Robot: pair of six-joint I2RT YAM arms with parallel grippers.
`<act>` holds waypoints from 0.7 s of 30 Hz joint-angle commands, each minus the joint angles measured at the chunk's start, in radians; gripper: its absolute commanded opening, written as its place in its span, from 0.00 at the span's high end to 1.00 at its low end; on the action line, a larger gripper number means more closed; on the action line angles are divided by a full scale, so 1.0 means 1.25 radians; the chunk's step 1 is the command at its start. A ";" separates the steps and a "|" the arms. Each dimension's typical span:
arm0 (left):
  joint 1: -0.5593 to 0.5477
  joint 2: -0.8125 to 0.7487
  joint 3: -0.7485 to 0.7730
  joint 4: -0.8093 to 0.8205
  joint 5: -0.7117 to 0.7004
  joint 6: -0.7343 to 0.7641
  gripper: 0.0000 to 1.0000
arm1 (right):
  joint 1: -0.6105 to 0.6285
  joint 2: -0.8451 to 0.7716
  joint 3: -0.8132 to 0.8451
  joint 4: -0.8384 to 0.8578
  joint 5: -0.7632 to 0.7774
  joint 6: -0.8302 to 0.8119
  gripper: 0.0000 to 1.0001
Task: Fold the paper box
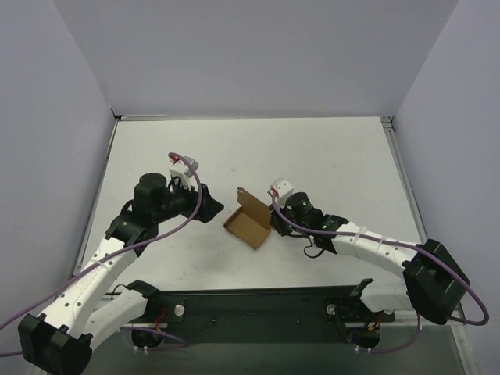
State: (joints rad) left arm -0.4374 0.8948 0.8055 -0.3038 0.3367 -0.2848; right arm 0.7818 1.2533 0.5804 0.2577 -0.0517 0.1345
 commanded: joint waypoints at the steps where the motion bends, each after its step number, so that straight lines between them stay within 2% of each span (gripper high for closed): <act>1: 0.003 -0.022 -0.064 0.044 0.062 -0.005 0.15 | -0.042 0.057 0.098 -0.036 -0.179 -0.180 1.00; 5: 0.001 -0.021 -0.124 0.146 0.077 -0.027 0.16 | -0.080 0.104 0.150 -0.089 -0.330 -0.290 1.00; 7: 0.001 -0.011 -0.145 0.188 0.055 -0.029 0.16 | -0.088 0.120 0.175 -0.115 -0.362 -0.312 1.00; 8: 0.000 -0.007 -0.169 0.246 0.045 -0.030 0.16 | -0.092 0.124 0.182 -0.126 -0.399 -0.321 1.00; 11: -0.002 0.031 -0.202 0.398 0.012 -0.020 0.16 | -0.100 0.142 0.208 -0.177 -0.425 -0.349 1.00; 14: -0.002 0.098 -0.234 0.491 0.007 0.024 0.17 | -0.111 0.147 0.205 -0.185 -0.458 -0.352 1.00; 21: 0.009 0.148 -0.293 0.590 0.026 0.069 0.15 | -0.137 0.132 0.197 -0.183 -0.505 -0.343 1.00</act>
State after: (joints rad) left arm -0.4347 1.0519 0.4435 0.2623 0.3519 -0.2474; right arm 0.6289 1.4361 0.8066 0.0326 -0.5865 -0.2661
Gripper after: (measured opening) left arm 0.845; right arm 0.043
